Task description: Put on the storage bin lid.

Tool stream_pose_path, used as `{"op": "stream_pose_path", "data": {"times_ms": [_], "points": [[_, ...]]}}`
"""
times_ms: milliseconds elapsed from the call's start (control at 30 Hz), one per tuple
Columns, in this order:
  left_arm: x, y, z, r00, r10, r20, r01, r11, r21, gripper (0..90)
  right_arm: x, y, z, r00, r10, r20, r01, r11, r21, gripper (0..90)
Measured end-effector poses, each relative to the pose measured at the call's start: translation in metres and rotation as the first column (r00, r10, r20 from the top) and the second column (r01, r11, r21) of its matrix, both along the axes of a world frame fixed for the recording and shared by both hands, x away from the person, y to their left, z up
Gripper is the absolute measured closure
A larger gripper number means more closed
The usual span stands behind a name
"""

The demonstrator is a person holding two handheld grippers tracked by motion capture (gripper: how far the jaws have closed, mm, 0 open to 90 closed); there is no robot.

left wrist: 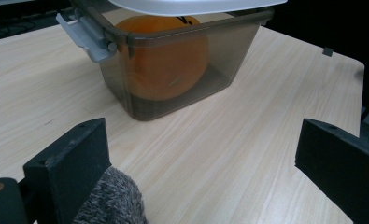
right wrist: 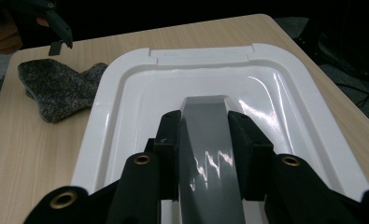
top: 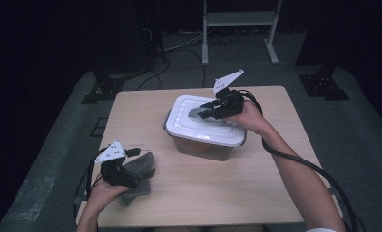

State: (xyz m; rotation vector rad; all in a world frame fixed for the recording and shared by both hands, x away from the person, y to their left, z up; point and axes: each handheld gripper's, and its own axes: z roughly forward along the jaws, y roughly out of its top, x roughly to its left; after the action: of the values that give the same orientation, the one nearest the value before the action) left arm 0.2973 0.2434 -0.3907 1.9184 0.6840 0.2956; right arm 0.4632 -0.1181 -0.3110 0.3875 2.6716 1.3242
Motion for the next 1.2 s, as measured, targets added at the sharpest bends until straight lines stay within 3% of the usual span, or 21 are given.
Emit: {"op": "stream_pose_path", "data": {"times_ms": [867, 1200], "points": [[-0.001, 0.002, 0.001, 1.0, 0.005, 0.001, -0.005, 1.0, -0.006, 2.4, 0.012, 0.009, -0.02, 0.9997, -0.001, -0.025, 0.001, 0.9998, -0.021, 65.2], [-0.001, 0.003, 0.002, 1.0, 0.003, 0.004, -0.003, 1.0, -0.008, 2.4, 0.012, 0.008, -0.025, 0.9994, -0.004, -0.033, 0.004, 1.0, -0.002, 64.3]]}}
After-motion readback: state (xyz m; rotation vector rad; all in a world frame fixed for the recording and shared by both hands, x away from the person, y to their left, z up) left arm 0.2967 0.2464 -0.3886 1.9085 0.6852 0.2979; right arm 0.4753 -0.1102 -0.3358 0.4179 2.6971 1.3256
